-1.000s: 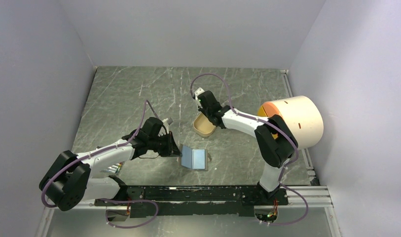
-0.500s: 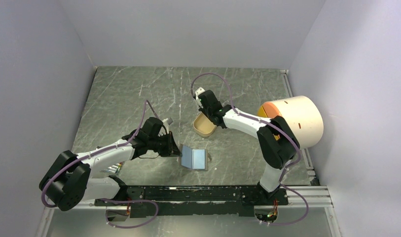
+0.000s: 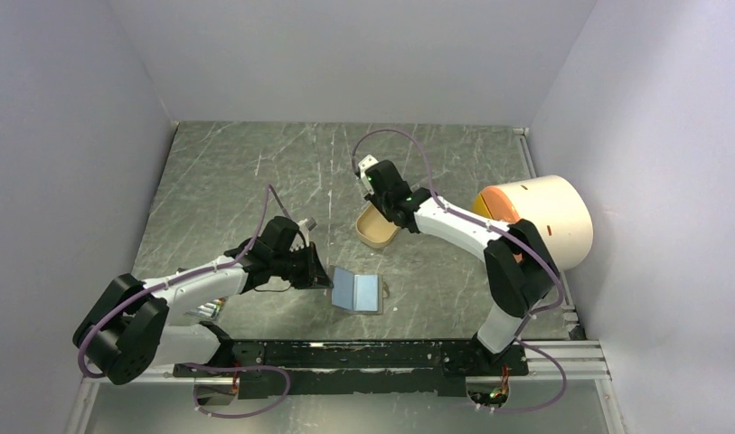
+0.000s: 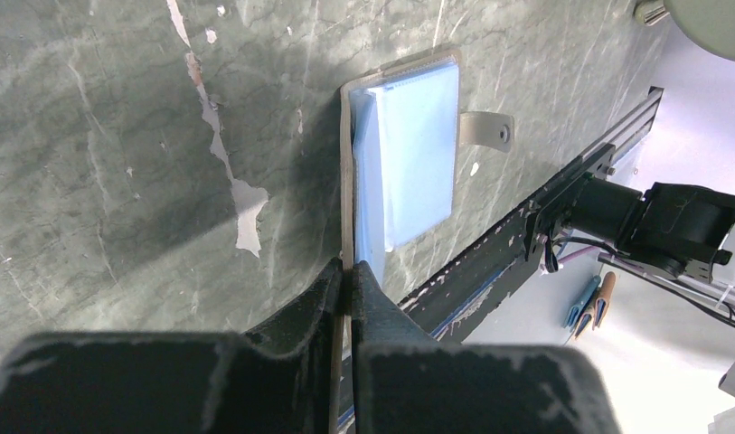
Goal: Put the credit cards into the card holder
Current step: Pick up the credit card from the storage box, then insert the credit card into the card holder.
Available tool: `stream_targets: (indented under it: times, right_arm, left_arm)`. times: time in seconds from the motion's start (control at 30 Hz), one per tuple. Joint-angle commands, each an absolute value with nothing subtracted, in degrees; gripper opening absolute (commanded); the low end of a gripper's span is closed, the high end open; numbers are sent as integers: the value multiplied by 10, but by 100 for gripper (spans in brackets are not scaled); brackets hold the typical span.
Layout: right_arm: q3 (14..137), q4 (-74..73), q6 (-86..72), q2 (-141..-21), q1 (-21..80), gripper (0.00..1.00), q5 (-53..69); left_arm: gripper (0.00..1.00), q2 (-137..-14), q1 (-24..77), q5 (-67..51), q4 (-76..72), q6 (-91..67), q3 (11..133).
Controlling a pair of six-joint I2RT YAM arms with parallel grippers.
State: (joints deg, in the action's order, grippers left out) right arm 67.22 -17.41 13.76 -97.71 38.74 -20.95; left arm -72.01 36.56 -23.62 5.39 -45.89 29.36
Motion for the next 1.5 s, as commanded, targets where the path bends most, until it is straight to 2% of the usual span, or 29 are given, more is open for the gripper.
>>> stream_targets:
  times: [0.0,0.17,0.27,0.37,0.53,0.7,1.0,1.23,1.47]
  right_arm:
    - [694,-190,132,-956,388,3,-203]
    - [704,-218,94,-930,388,0,-155]
    - [678,-203,54,-873,388,0,-103]
    - [645,-179,-9,-823,388,0,-42]
    - [548,-105,-152,-752,390,0,74]
    - [445,-9,-312,-705,401,0,132]
    - [298,123,-504,-685,437,0,146]
    - [260,144,-556,-686,500,0,89]
    - [222,177,-573,-713,506,0,72]
  left_arm:
    - [9,-720,363,-236,43,-459,292]
    - [9,-726,361,-232,45,-463,290]
    - [9,-730,359,-226,58,-462,295]
    - [14,-733,356,-221,66,-458,300]
    - [9,-745,355,-221,68,-455,302]
    - [9,-757,350,-218,64,-454,290]
    - [9,-756,342,-217,41,-477,266]
    - [9,-749,338,-213,36,-488,258]
    - [9,-748,333,-219,28,-490,248]
